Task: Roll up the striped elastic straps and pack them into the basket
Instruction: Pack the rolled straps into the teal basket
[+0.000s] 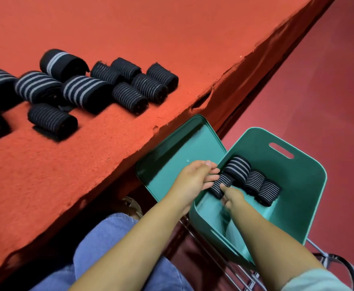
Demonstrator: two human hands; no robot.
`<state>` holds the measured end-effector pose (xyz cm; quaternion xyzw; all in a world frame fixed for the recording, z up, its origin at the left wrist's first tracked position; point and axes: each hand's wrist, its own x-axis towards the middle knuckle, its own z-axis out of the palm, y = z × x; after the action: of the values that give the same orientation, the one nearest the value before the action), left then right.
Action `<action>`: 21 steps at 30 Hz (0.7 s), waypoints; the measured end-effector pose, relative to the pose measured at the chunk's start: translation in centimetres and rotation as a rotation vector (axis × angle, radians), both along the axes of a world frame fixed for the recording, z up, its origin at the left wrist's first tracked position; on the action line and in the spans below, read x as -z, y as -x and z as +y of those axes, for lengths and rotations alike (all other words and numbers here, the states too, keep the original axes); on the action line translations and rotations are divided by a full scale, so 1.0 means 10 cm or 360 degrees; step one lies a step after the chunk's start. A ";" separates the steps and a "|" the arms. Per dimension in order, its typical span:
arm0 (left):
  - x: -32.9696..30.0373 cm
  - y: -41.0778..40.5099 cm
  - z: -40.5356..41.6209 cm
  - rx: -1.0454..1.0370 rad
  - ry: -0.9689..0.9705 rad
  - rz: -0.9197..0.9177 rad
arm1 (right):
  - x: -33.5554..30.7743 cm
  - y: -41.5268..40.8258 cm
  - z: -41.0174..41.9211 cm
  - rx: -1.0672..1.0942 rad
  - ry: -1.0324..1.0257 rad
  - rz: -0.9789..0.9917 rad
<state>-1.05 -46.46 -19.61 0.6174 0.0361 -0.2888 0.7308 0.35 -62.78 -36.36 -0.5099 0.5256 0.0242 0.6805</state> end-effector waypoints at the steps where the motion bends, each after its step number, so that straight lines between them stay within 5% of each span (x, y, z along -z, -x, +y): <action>1: -0.01 -0.01 0.01 -0.0008 0.0000 0.0002 | 0.00 -0.01 0.00 -0.0025 0.0047 0.0027; 12: -0.04 -0.09 0.08 -0.0045 0.0014 0.0080 | -0.24 0.06 -0.05 -0.0172 0.0590 0.0040; 21: -0.38 -0.36 0.69 -0.0423 0.0121 -0.0078 | -1.80 0.04 0.62 -0.0320 0.1140 -0.1058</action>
<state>2.56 -39.60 -15.85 0.5859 0.0885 -0.1755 0.7862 -0.08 -56.59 -18.40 -0.7399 0.2038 -0.2561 0.5877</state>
